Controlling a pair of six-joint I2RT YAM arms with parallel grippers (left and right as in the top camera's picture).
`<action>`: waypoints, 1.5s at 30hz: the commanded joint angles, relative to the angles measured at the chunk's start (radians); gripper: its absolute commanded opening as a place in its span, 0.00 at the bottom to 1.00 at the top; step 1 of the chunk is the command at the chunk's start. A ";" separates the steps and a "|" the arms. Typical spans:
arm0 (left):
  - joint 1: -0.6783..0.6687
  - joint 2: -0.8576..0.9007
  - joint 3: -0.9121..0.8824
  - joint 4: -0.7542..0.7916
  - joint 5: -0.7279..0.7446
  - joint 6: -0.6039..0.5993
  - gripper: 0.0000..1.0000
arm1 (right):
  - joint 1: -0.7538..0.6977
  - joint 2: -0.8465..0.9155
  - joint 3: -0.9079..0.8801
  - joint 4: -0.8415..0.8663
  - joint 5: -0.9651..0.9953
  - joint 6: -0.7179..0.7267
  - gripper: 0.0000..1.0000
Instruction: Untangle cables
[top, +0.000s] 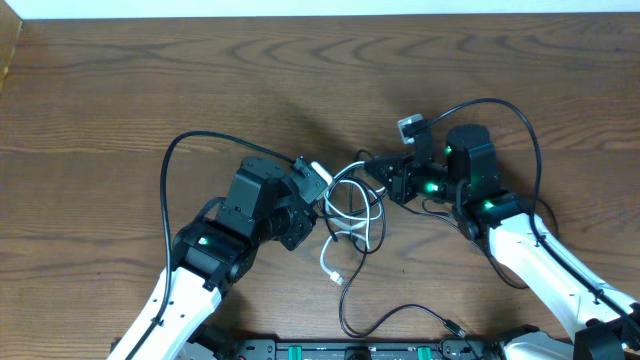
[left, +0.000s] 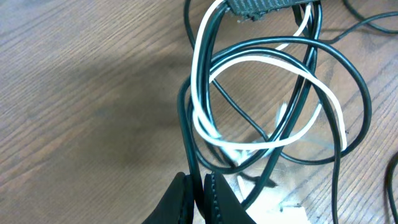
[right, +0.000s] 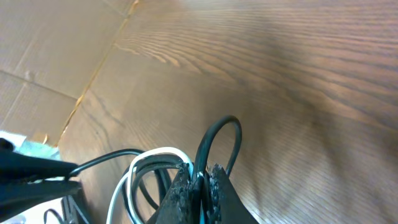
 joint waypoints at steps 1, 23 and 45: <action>0.004 -0.014 0.013 -0.010 -0.049 0.013 0.08 | -0.027 -0.002 0.004 -0.019 0.103 0.011 0.01; 0.004 -0.015 0.013 -0.010 -0.459 -0.243 0.08 | -0.072 -0.002 0.004 -0.119 0.200 0.041 0.01; 0.004 -0.014 0.013 -0.001 -0.435 -0.410 0.08 | -0.121 -0.002 0.004 -0.139 0.114 0.031 0.01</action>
